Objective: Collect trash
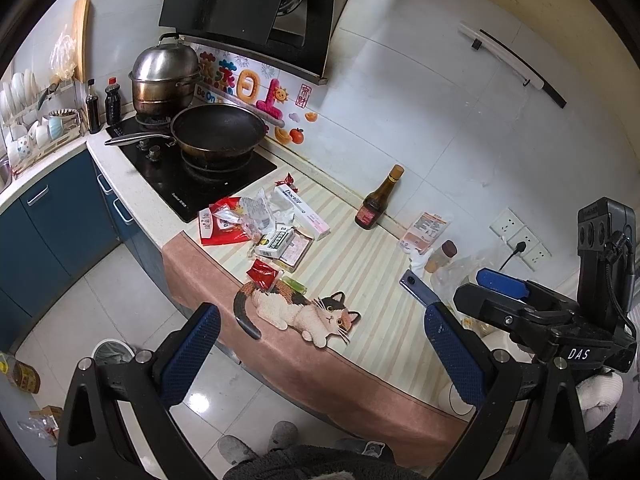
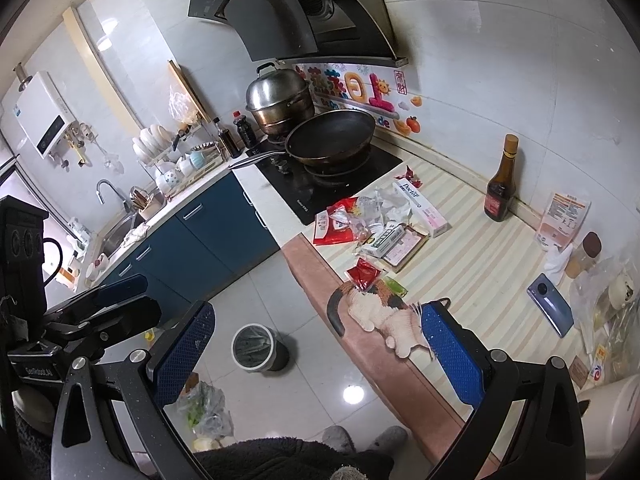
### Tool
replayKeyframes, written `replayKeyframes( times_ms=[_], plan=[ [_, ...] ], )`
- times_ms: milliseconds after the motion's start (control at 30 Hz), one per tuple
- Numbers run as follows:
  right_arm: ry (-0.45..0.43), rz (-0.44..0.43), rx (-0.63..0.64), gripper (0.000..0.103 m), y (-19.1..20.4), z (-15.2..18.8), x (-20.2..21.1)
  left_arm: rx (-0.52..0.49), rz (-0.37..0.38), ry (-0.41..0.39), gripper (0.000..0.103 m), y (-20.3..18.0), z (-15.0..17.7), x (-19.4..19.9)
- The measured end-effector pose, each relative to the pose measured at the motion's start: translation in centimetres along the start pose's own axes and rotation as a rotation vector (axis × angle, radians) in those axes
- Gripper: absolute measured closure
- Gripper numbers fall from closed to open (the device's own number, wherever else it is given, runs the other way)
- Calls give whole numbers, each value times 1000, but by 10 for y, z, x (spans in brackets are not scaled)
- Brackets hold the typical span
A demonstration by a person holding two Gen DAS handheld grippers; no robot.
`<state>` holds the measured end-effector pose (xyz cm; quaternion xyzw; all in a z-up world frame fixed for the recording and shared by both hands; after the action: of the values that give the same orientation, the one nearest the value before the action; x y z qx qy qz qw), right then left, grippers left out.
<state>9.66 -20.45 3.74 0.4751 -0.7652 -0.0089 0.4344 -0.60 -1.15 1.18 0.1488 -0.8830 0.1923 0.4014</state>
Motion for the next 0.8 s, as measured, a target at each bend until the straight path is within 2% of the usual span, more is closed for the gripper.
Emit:
replayKeyframes(
  times_ms=[100, 167, 300, 333, 467, 600, 800],
  plan=[
    [6, 8, -3, 0, 0, 2, -5, 4, 0, 7, 0, 3, 0, -3],
    [9, 18, -12, 0, 2, 4, -9, -2, -25, 1, 0, 8, 1, -6],
    [-1, 71, -45, 0, -5, 5, -23, -37, -211, -44, 0, 22, -1, -18],
    [-9, 95, -59, 0, -7, 5, -27, -51, -270, -56, 0, 26, -2, -25],
    [-51, 216, -121, 0, -25, 4, -49, -85, -420, -62, 0, 46, -4, -61],
    [-44, 304, -198, 0, -62, 0, -92, -112, -519, 7, 0, 68, -5, -121],
    [82, 358, -322, 0, -136, 4, -182, -127, -630, 134, 0, 91, -5, -215]
  ],
)
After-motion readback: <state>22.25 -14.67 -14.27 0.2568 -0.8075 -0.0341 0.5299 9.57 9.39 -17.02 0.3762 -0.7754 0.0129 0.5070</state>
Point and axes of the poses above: each gripper's, at about its wrist camera, not at the fingertips, and x roughly against the way its jaws point, y to its left, z to its underside, the point moved 2 cm from there along -x, roughly the way its jaws point, and after that the axes turned 10 degrees about -z, right-handed, at the moved point
